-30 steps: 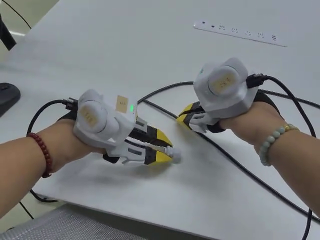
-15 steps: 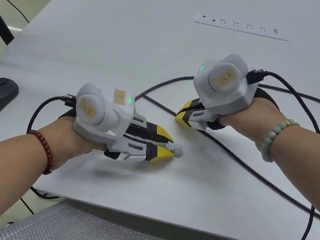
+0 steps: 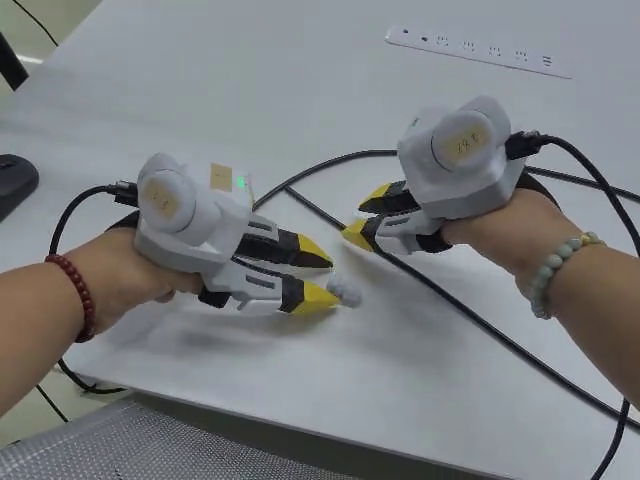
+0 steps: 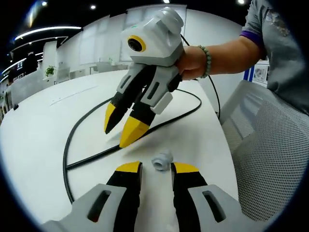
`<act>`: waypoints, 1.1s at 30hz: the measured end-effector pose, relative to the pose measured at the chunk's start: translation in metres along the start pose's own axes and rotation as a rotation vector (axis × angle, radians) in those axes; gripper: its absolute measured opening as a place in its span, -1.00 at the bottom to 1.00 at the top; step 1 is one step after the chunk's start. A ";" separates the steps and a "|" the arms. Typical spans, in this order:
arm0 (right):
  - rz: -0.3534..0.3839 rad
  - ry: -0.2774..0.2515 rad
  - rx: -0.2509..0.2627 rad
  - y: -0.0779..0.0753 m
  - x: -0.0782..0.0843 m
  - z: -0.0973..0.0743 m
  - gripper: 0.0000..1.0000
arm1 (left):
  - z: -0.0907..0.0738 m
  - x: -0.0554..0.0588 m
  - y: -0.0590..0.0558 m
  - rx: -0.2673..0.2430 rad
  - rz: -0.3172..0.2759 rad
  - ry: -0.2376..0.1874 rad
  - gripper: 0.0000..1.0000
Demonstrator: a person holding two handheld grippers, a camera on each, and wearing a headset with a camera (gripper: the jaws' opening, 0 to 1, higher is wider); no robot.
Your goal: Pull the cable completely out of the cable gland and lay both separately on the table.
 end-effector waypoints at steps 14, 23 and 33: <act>0.053 -0.054 0.121 0.016 0.017 -0.054 -0.30 | -0.038 -0.022 -0.007 -0.120 -0.017 -0.051 -0.43; 0.113 -0.074 0.238 0.033 0.050 -0.108 -0.18 | -0.055 -0.039 -0.022 -0.206 -0.005 -0.094 -0.38; 0.200 -0.087 0.343 0.059 0.094 -0.149 0.01 | -0.067 -0.064 -0.051 -0.268 0.011 -0.173 -0.32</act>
Point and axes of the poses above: the centre of the closed fingertips' face, and the gripper's own axes: z roughly forward along the fingers, y roughly to its left, x roughly out of its underside, the point moved 10 cm from there along -z, roughly backward along the fingers, and after that the axes turned 12 degrees about y, right-handed, at the moved point
